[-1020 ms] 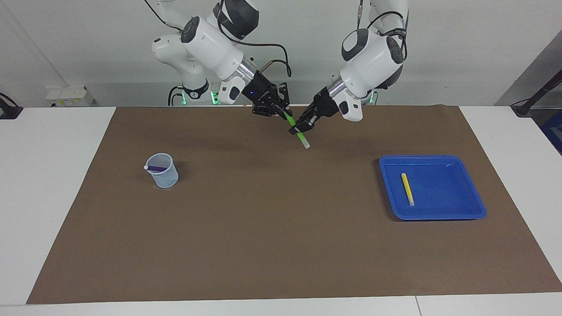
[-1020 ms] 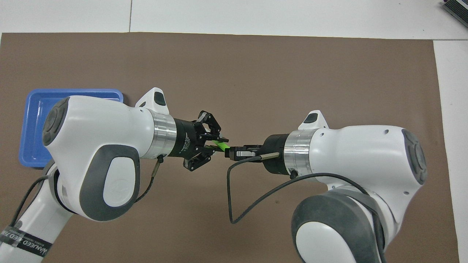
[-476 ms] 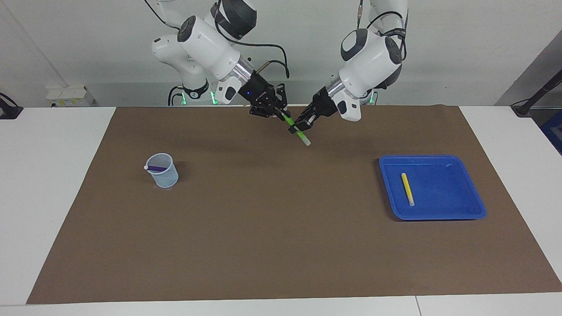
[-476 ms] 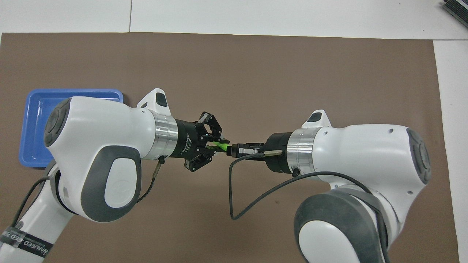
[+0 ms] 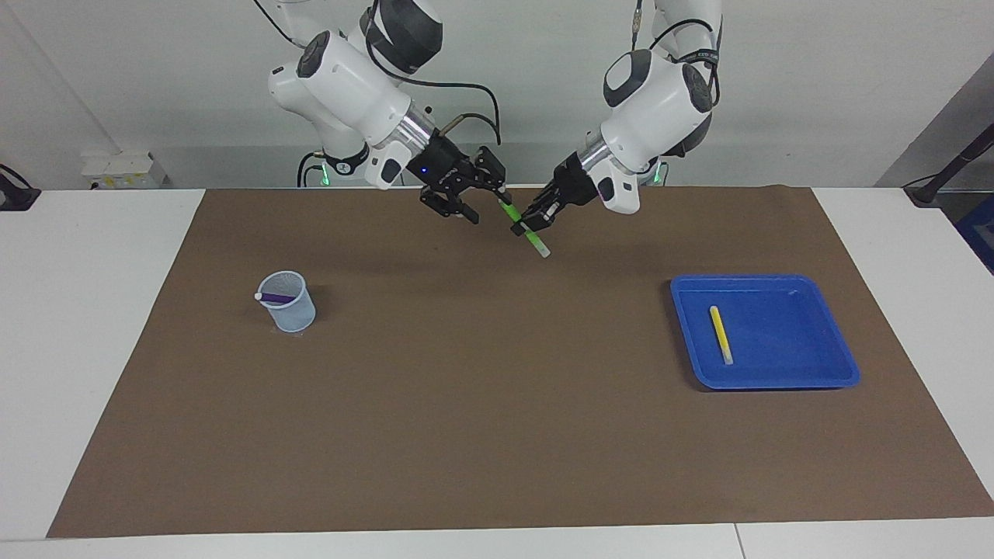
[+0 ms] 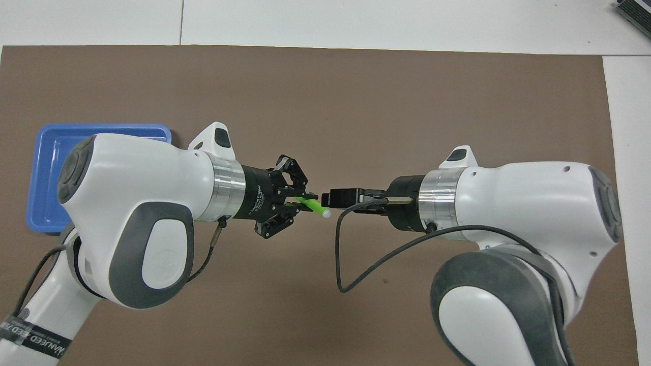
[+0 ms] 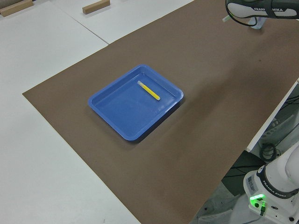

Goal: Right arm passes pens to left for tray arrangement
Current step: 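Carry the green pen to the tray with the left gripper while the right gripper returns, then lay the green pen beside the yellow pen and open the left gripper, then lift the purple pen from the cup with the right gripper toward the left gripper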

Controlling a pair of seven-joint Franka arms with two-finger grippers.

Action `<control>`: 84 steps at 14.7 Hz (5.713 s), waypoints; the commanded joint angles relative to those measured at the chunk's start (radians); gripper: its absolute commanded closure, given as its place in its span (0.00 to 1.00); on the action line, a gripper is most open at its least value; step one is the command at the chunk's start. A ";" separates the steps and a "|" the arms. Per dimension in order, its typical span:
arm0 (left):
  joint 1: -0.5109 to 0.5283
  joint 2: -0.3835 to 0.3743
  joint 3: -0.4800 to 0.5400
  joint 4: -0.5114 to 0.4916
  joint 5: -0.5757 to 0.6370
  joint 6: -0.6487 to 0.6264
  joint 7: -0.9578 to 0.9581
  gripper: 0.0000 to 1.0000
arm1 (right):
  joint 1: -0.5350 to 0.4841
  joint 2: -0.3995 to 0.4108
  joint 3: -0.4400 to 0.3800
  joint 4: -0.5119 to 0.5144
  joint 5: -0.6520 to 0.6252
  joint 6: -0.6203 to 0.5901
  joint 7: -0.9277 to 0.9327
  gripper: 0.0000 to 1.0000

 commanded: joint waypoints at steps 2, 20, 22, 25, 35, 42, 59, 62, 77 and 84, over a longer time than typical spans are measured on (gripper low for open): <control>0.052 -0.032 0.019 -0.018 0.001 -0.112 0.151 1.00 | -0.108 -0.017 0.000 0.021 -0.207 -0.208 -0.149 0.00; 0.512 -0.003 0.018 -0.031 0.697 -0.360 1.379 1.00 | -0.415 0.007 0.003 -0.114 -0.868 -0.162 -1.182 0.42; 0.546 0.038 0.019 -0.036 0.731 -0.285 1.407 1.00 | -0.447 0.029 0.005 -0.129 -0.868 -0.100 -1.367 0.42; 0.557 0.066 0.019 -0.037 0.781 -0.228 1.407 1.00 | -0.441 0.060 0.005 -0.139 -0.868 -0.031 -1.625 0.42; 0.598 0.262 0.019 -0.037 0.887 0.021 1.423 1.00 | -0.478 0.057 0.003 -0.207 -0.868 0.019 -2.239 0.31; 0.603 0.330 0.022 -0.057 0.947 0.150 1.414 1.00 | -0.527 0.061 0.003 -0.212 -0.877 0.041 -2.293 0.31; 0.588 0.331 0.021 0.033 0.886 0.018 1.400 0.16 | -0.531 0.063 0.005 -0.249 -0.880 0.102 -2.242 0.65; 0.581 0.321 0.016 0.100 0.843 -0.101 1.352 0.13 | -0.535 0.063 0.005 -0.251 -0.880 0.104 -2.241 0.95; 0.404 0.111 0.002 0.205 0.420 -0.393 0.591 0.14 | -0.531 -0.022 0.003 0.142 -0.745 -0.598 -1.870 1.00; 0.322 0.052 0.002 0.187 0.205 -0.298 0.096 0.15 | -0.450 -0.040 0.017 0.113 -0.391 -0.697 -1.048 1.00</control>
